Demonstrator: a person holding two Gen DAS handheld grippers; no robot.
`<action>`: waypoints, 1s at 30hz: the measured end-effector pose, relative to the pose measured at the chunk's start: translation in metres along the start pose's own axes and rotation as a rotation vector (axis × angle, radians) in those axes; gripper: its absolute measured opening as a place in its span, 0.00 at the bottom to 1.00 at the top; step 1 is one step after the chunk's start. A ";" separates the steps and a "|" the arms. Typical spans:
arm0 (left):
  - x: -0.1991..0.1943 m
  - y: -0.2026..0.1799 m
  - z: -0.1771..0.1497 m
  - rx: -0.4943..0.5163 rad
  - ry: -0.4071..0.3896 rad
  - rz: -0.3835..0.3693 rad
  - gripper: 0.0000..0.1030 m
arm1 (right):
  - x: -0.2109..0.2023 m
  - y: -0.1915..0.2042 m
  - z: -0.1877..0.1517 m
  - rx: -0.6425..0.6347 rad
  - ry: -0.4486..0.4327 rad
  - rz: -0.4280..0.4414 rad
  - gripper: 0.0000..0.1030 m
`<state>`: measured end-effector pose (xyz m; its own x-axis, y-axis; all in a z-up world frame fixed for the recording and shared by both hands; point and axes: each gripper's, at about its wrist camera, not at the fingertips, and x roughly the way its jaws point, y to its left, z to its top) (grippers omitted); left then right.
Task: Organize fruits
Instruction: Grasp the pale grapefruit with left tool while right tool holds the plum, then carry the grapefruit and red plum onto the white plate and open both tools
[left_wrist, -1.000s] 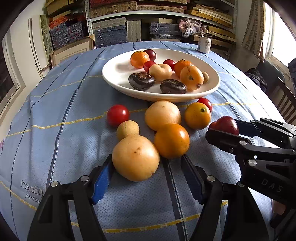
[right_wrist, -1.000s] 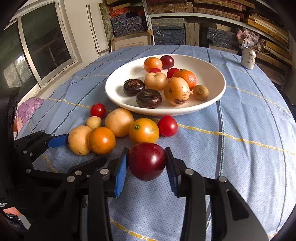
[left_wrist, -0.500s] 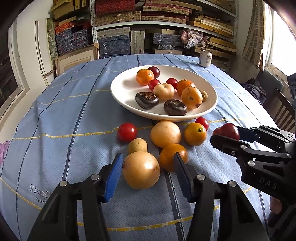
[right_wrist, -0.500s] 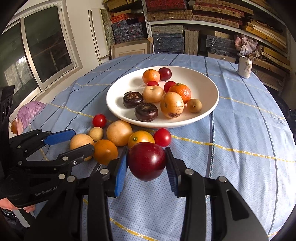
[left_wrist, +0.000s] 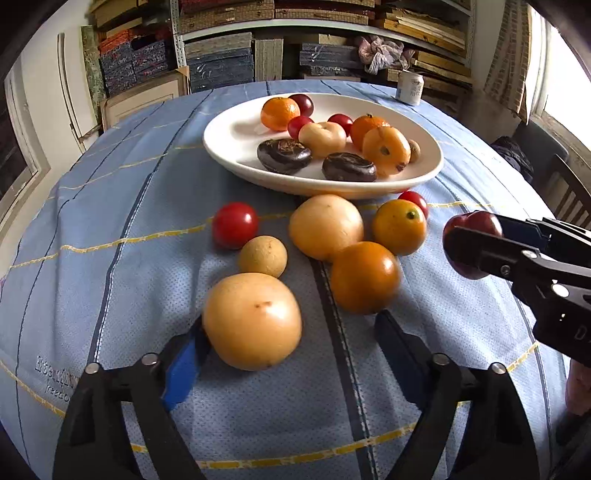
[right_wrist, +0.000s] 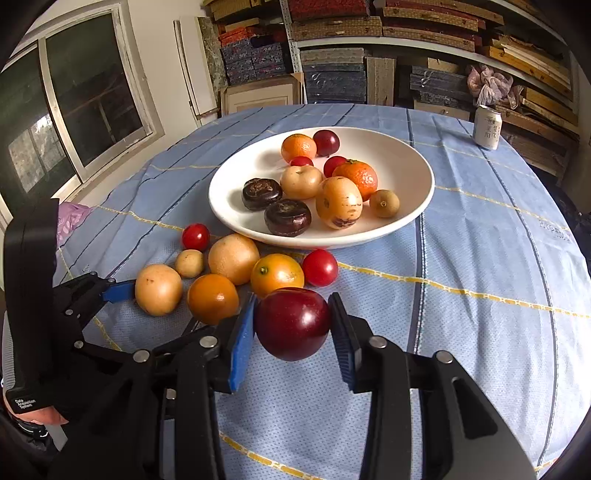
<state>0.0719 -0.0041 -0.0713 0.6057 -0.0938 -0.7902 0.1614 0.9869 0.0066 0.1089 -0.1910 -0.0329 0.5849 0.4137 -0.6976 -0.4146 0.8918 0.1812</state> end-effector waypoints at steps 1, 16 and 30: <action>-0.001 -0.002 0.000 0.013 -0.001 -0.008 0.67 | 0.000 -0.001 0.000 0.005 0.000 -0.003 0.37; -0.007 -0.001 -0.001 0.025 0.010 0.008 0.44 | -0.003 -0.005 0.000 0.023 -0.003 -0.006 0.37; -0.022 0.005 0.009 0.008 -0.018 -0.007 0.44 | -0.011 -0.013 0.006 0.041 -0.026 -0.020 0.37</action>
<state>0.0663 0.0013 -0.0483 0.6181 -0.1030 -0.7793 0.1718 0.9851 0.0061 0.1115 -0.2059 -0.0233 0.6112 0.3995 -0.6833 -0.3741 0.9066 0.1953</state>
